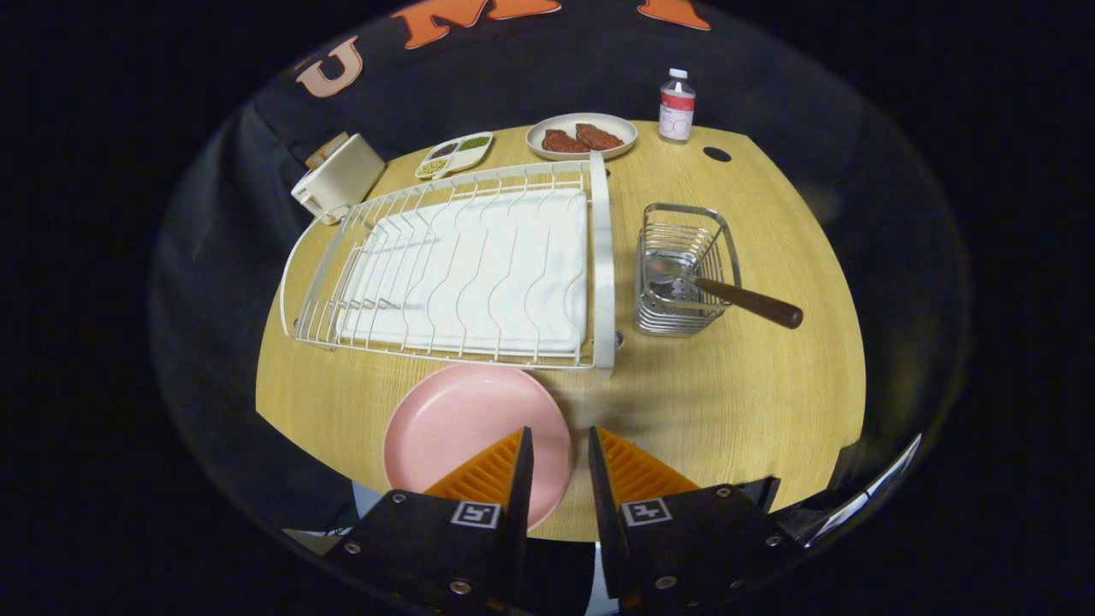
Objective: Take the plate from the dish rack, then take the spoon from the basket and place it into the plate.
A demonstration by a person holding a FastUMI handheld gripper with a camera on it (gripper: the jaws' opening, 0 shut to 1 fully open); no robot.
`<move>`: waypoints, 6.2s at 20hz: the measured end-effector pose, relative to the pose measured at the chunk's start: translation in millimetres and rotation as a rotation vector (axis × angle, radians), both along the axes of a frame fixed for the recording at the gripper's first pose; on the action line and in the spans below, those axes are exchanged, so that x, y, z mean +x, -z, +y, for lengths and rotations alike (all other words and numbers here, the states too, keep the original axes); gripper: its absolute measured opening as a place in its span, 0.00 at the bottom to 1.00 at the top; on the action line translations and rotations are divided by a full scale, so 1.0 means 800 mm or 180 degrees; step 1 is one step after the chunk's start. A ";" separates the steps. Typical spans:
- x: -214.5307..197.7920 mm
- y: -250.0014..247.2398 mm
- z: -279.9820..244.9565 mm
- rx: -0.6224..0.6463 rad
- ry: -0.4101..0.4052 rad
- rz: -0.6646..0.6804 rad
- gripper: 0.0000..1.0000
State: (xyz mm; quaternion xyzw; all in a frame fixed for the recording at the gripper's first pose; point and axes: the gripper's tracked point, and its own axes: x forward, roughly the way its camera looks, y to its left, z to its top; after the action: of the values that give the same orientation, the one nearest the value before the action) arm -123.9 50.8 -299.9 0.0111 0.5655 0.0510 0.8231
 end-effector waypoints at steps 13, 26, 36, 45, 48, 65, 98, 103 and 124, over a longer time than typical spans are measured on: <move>0.069 -0.024 -0.118 -0.0102 0.0832 -0.1247 0.76; 0.136 -0.009 -0.127 0.0025 0.0802 -0.2190 0.48; 0.148 -0.024 -0.100 0.0078 0.0610 -0.2248 0.11; 0.162 -0.125 -0.098 -0.0028 0.0410 -0.2681 0.11; 0.156 -0.165 -0.088 -0.0007 0.0274 -0.2815 0.11; 0.043 -0.161 0.077 0.0740 -0.0659 -0.2553 0.11; 0.028 -0.055 0.063 0.0380 -0.0943 -0.2050 0.35; 0.042 -0.074 0.055 0.0307 -0.0827 -0.2150 0.50; 0.085 -0.308 0.041 0.0199 -0.0358 -0.3277 0.97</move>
State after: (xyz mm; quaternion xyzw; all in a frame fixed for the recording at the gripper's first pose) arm -56.0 83.9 -53.4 -0.0213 0.0852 0.1109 0.9899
